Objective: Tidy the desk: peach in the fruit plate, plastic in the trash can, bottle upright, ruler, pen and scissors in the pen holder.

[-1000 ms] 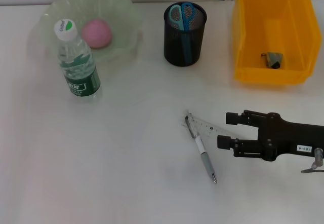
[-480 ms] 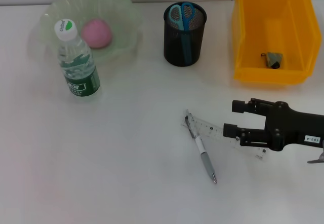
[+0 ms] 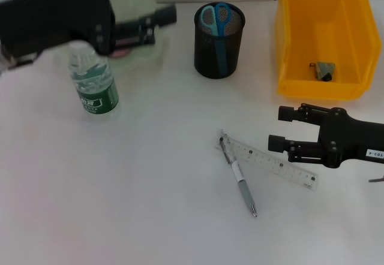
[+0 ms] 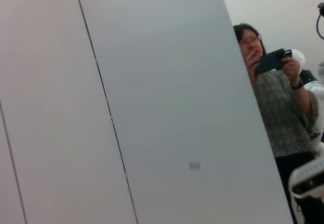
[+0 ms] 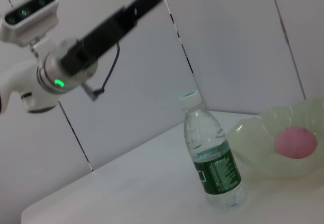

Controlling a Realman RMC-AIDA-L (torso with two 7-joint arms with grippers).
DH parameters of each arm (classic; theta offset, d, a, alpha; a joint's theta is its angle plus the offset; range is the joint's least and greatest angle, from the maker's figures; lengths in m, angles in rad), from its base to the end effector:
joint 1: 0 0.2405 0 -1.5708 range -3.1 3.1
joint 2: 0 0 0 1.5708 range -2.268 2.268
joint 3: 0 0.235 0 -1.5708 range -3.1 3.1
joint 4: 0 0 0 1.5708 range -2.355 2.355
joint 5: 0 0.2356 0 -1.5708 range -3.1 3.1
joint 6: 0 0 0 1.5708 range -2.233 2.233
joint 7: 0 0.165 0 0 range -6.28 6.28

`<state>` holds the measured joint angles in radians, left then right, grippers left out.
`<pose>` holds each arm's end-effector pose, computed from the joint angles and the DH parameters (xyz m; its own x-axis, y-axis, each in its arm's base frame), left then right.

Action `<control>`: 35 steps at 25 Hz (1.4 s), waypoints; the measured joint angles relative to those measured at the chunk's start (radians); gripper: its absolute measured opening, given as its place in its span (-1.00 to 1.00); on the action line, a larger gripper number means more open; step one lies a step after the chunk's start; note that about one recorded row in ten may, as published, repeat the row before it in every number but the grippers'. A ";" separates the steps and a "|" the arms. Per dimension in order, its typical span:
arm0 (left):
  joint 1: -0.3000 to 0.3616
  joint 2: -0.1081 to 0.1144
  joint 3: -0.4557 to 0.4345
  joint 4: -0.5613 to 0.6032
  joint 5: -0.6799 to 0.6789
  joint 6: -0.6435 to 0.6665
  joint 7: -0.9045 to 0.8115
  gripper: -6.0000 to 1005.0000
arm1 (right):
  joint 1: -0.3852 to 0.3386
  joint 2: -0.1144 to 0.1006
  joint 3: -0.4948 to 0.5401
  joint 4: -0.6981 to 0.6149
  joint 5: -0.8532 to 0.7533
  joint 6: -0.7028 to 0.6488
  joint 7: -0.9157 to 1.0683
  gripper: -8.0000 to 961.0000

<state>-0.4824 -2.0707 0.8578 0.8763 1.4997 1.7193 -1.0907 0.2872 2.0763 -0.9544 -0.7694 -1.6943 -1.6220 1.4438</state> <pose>-0.1668 0.3524 0.0567 0.6865 -0.2752 0.6730 0.0231 -0.9169 -0.3985 0.2626 0.2982 -0.0033 0.6910 -0.3929 -0.6067 -0.5205 -0.8529 -0.0405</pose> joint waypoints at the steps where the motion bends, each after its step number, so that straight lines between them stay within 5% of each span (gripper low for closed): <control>1: 0.018 -0.001 0.016 -0.013 -0.001 -0.002 0.006 0.60 | -0.002 0.000 0.000 -0.007 0.000 -0.001 0.003 0.72; 10: 0.194 -0.003 0.239 -0.230 -0.095 0.004 0.197 0.60 | -0.010 -0.009 0.012 -0.042 -0.003 -0.017 0.034 0.72; 15: 0.176 -0.003 0.277 -0.389 -0.109 -0.020 0.274 0.60 | -0.014 -0.014 0.017 -0.054 -0.013 -0.023 0.038 0.72; 18: 0.148 -0.007 0.281 -0.557 -0.110 -0.031 0.457 0.60 | -0.020 -0.023 0.018 -0.059 -0.015 -0.028 0.041 0.72; 31: 0.138 -0.009 0.237 -0.707 -0.119 -0.048 0.593 0.60 | -0.026 -0.029 0.029 -0.106 -0.029 -0.061 0.081 0.72; 35: 0.140 -0.009 0.237 -0.730 -0.125 -0.063 0.593 0.60 | -0.024 -0.033 0.028 -0.228 -0.098 -0.066 0.227 0.72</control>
<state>-0.3425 -2.0801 1.0949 0.1463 1.3746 1.6565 -0.4972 0.2633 2.0429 -0.9260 -0.9976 -1.7923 -1.6884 1.6704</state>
